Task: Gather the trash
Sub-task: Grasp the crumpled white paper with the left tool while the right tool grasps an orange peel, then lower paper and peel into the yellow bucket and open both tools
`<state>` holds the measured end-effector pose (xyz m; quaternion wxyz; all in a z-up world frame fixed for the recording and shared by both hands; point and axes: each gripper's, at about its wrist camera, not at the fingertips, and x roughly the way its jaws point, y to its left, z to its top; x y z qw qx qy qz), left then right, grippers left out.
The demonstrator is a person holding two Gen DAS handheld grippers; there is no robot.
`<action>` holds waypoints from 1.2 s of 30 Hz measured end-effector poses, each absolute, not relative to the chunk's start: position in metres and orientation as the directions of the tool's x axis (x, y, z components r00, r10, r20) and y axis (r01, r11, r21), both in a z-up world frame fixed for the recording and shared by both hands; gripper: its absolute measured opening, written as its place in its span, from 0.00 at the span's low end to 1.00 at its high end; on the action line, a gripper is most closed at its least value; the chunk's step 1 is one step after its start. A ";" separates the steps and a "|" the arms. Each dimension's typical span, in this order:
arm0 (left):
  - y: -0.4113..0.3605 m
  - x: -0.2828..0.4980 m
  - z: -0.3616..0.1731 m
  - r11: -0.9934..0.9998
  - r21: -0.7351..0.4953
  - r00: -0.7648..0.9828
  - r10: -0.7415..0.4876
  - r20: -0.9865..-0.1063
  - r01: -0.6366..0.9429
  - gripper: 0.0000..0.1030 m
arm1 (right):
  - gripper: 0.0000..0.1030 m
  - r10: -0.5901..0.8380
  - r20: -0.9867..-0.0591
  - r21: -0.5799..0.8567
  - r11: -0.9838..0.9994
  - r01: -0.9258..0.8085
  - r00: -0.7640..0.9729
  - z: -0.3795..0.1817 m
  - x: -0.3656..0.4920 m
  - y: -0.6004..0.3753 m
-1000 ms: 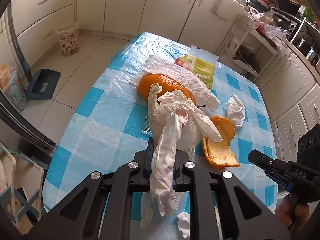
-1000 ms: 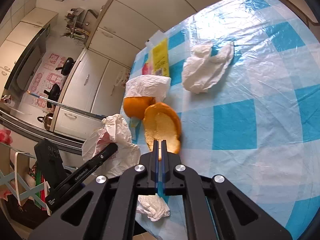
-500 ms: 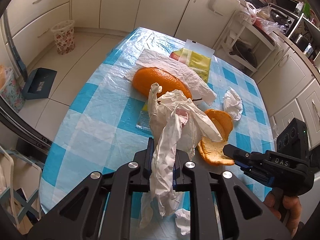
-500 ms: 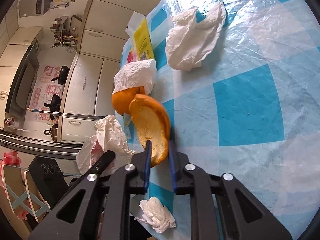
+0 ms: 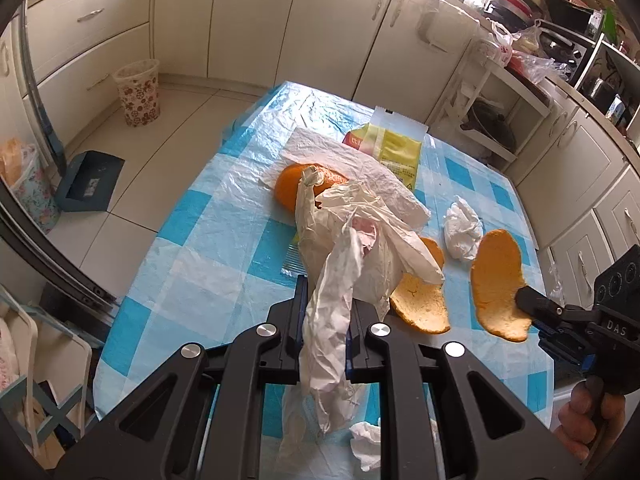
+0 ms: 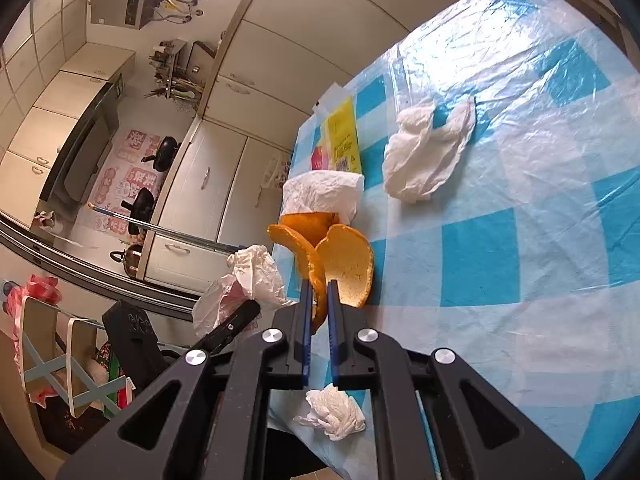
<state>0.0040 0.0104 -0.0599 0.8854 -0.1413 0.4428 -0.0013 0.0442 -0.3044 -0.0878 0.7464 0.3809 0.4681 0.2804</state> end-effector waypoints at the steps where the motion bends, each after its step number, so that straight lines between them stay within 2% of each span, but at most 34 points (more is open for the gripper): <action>1: 0.010 0.002 -0.056 0.958 -0.259 0.622 -0.132 -0.772 -0.119 0.13 | 0.08 0.769 -0.483 0.830 0.555 -0.062 0.420 -0.085 0.042 -0.312; 10: -0.023 -0.011 -0.023 0.950 -0.311 0.724 -0.220 -0.654 0.008 0.13 | 0.08 0.607 -0.504 0.759 0.650 -0.019 0.615 -0.054 0.003 -0.403; 14: -0.070 -0.012 -0.015 0.940 -0.324 0.710 -0.299 -0.637 0.106 0.13 | 0.08 0.483 -0.537 0.715 0.696 0.070 0.691 -0.051 -0.025 -0.458; 19: -0.164 -0.021 -0.016 0.900 -0.345 0.642 -0.432 -0.634 0.265 0.13 | 0.08 0.326 -0.604 0.655 0.722 0.221 0.727 -0.061 -0.061 -0.514; 24: -0.269 -0.034 -0.031 0.840 -0.385 0.532 -0.541 -0.651 0.382 0.13 | 0.08 0.225 -0.669 0.605 0.719 0.342 0.708 -0.075 -0.082 -0.541; 27: -0.323 -0.044 -0.047 0.818 -0.392 0.468 -0.567 -0.678 0.422 0.13 | 0.08 0.186 -0.705 0.573 0.718 0.395 0.684 -0.085 -0.086 -0.559; 31: -0.373 -0.044 -0.073 0.811 -0.403 0.394 -0.566 -0.725 0.424 0.13 | 0.08 0.189 -0.723 0.583 0.683 0.440 0.664 -0.100 -0.089 -0.583; 36: -0.418 -0.035 -0.107 0.834 -0.384 0.330 -0.519 -0.788 0.395 0.13 | 0.13 0.203 -0.716 0.624 0.615 0.482 0.668 -0.113 -0.097 -0.610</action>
